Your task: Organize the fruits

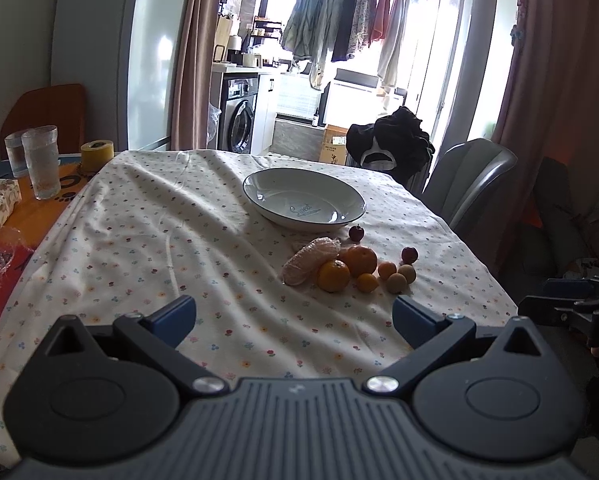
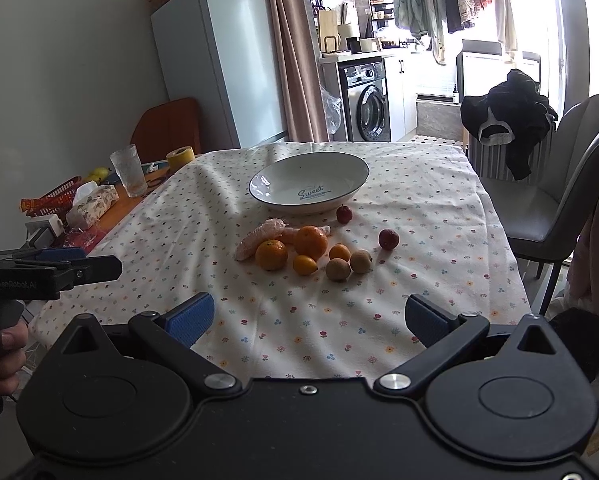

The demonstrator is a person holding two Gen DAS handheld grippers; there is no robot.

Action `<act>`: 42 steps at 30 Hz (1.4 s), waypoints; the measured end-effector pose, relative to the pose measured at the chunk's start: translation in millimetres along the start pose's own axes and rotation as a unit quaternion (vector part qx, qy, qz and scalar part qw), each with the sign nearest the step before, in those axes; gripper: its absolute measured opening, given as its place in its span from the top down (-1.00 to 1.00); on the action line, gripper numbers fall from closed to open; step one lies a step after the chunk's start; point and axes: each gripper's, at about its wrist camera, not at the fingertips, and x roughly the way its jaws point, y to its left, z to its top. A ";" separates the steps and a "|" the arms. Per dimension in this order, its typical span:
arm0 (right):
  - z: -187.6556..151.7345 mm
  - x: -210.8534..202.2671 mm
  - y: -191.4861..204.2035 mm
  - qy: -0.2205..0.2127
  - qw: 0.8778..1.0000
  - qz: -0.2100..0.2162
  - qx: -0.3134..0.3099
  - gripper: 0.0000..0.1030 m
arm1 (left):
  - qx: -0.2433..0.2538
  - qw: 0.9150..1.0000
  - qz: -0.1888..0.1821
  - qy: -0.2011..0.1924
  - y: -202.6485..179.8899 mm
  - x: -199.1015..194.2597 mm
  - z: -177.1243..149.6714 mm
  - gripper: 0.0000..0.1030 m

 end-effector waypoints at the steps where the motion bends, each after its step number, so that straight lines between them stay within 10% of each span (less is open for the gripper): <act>1: -0.3 -0.1 -0.1 0.000 1.000 0.000 0.001 -1.00 | -0.001 1.000 0.001 0.000 -0.2 0.2 -0.1 -1.00; 29: -13.9 31.9 -11.0 -0.011 1.000 -0.001 -0.005 -0.99 | 0.008 1.000 0.011 0.008 -5.8 47.9 -12.9 -0.98; 42: -16.8 61.1 -37.1 -0.012 0.999 0.017 0.032 -0.68 | 0.009 1.000 -0.006 -0.001 -14.0 79.6 -7.6 -0.97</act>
